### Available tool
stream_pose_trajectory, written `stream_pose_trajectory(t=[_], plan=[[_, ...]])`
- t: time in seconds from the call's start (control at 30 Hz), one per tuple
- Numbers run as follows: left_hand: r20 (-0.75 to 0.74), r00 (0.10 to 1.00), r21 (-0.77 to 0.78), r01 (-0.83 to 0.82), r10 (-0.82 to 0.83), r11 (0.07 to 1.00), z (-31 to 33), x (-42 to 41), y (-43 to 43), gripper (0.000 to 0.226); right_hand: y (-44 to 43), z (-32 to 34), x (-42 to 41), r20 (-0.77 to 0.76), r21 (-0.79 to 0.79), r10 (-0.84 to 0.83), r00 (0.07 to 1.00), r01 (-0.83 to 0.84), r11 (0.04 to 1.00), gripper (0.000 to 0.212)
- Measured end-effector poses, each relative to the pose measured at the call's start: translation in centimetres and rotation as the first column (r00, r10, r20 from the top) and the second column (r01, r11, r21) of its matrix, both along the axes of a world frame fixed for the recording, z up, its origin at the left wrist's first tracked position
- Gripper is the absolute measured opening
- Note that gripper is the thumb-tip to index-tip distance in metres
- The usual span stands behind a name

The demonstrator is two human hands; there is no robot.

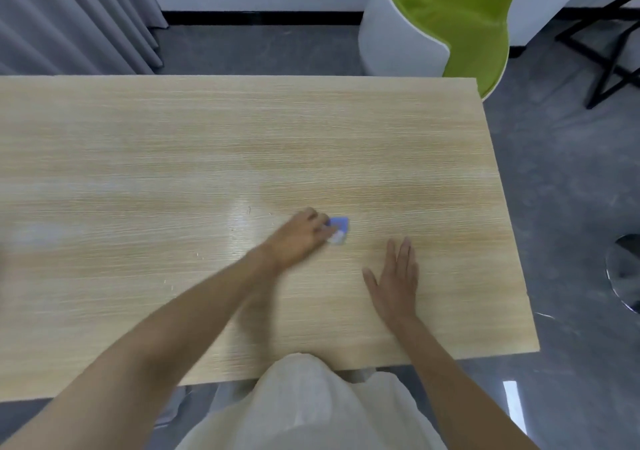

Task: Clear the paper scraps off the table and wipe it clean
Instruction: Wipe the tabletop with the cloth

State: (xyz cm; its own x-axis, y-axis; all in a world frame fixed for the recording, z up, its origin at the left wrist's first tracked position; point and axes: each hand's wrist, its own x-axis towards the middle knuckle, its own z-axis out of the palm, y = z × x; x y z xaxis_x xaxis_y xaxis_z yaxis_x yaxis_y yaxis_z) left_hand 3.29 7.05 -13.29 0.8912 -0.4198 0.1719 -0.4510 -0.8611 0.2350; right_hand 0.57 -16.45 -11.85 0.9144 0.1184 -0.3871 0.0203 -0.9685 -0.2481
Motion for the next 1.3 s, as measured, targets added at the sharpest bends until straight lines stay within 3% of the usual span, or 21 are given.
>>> stream_pose_trajectory(t=[0.07,0.1,0.2,0.27,0.33,0.4,0.43,0.5,0.57,0.63,0.7,0.8,0.83,0.9,0.97,1.03,1.07,1.1,1.17,1.23,1.3], plan=[[-0.08,0.925,-0.078,-0.377,0.371,0.923,0.0,0.7,3.5,0.024,-0.7,0.0,-0.2,-0.018,-0.018,0.011,1.0,-0.011,1.0,0.076],[-0.106,0.806,-0.105,-0.591,0.582,0.8,0.0,0.8,4.4,0.028,-1.0,0.0,-0.4,-0.03,-0.02,0.005,1.0,-0.006,1.0,0.076],[-0.198,0.589,-0.204,-0.807,0.784,0.555,0.1,0.5,-0.7,0.038,-1.7,0.0,-1.4,-0.033,-0.006,0.003,0.999,-0.003,1.0,0.076],[-0.22,0.698,-0.226,-0.717,0.682,0.66,0.9,0.0,-6.0,0.039,-2.2,0.0,-2.0,-0.017,-0.009,-0.001,1.0,0.001,1.0,0.076],[-0.096,0.95,-0.155,-0.31,0.298,0.938,0.4,-1.1,-8.3,0.039,-2.9,0.0,-2.4,-0.017,-0.025,-0.004,1.0,0.004,1.0,0.077],[0.083,0.994,0.025,0.066,-0.068,0.997,-0.6,-0.3,-5.8,0.035,-3.5,0.1,-2.7,-0.021,-0.014,-0.007,1.0,0.007,1.0,0.078],[0.109,0.99,0.084,0.084,-0.093,0.993,-0.7,0.6,-3.8,0.034,-3.8,0.2,-2.9,-0.028,-0.01,-0.003,1.0,0.003,1.0,0.078],[0.128,0.979,0.098,-0.173,0.16,0.98,-1.1,2.2,-0.8,0.043,-4.3,0.3,-3.2,-0.041,-0.007,0.006,0.999,-0.007,1.0,0.077],[0.069,0.811,-0.038,-0.58,0.582,0.813,-0.8,2.5,-1.5,0.05,-4.7,0.2,-3.5,-0.045,-0.004,0.021,0.999,-0.021,1.0,0.077],[-0.071,0.681,-0.132,-0.73,0.729,0.67,0.3,1.9,-6.4,0.043,-4.8,0.2,-3.9,-0.047,0.003,0.035,0.998,-0.035,0.999,0.075],[-0.136,0.82,-0.139,-0.571,0.556,0.809,0.7,0.1,-11.8,0.039,-4.7,0.2,-4.2,-0.048,0.017,0.032,0.998,-0.031,0.999,0.073],[-0.015,0.999,-0.003,-0.028,0.028,1.0,-0.6,-3.9,-13.5,0.037,-4.5,0.3,-4.5,-0.041,0.022,0.049,0.998,-0.048,0.999,0.072],[0.024,0.999,0.018,0.029,-0.029,0.999,-0.7,-4.2,-11.6,0.037,-4.5,0.4,-4.6,-0.043,0.014,0.064,0.997,-0.064,0.998,0.072],[0.091,0.989,0.03,-0.121,0.118,0.992,-0.7,-4.5,-6.6,0.038,-4.4,0.4,-4.5,-0.057,0.016,0.1,0.993,-0.099,0.995,0.072],[0.084,0.879,-0.018,-0.469,0.468,0.883,-0.2,-5.2,-1.1,0.044,-4.1,0.4,-4.5,-0.08,0.046,0.124,0.989,-0.121,0.992,0.072],[-0.079,0.585,-0.21,-0.801,0.807,0.56,0.3,-5.9,1.0,0.039,-3.6,0.2,-5.0,-0.087,0.046,0.169,0.982,-0.165,0.985,0.071],[-0.178,0.438,-0.242,-0.888,0.881,0.392,0.6,-6.1,-0.5,0.037,-3.4,0.1,-5.3,-0.081,0.035,0.194,0.978,-0.191,0.981,0.07],[-0.206,0.419,-0.254,-0.895,0.884,0.365,0.9,-6.4,-3.0,0.041,-3.3,0.0,-5.6,-0.075,0.026,0.209,0.975,-0.208,0.978,0.07],[-0.142,0.678,-0.197,-0.734,0.722,0.65,0.5,-7.6,-8.1,0.052,-3.2,-0.1,-5.8,-0.066,0.007,0.211,0.975,-0.211,0.977,0.07],[-0.043,0.948,-0.067,-0.319,0.317,0.945,-0.7,-9.6,-9.4,0.057,-3.3,-0.1,-5.5,-0.081,-0.006,0.219,0.972,-0.22,0.975,0.07],[0.024,0.993,0.04,-0.116,0.115,0.992,-0.9,-10.0,-5.2,0.049,-3.6,-0.2,-5.3,-0.095,-0.019,0.248,0.964,-0.251,0.968,0.072]])
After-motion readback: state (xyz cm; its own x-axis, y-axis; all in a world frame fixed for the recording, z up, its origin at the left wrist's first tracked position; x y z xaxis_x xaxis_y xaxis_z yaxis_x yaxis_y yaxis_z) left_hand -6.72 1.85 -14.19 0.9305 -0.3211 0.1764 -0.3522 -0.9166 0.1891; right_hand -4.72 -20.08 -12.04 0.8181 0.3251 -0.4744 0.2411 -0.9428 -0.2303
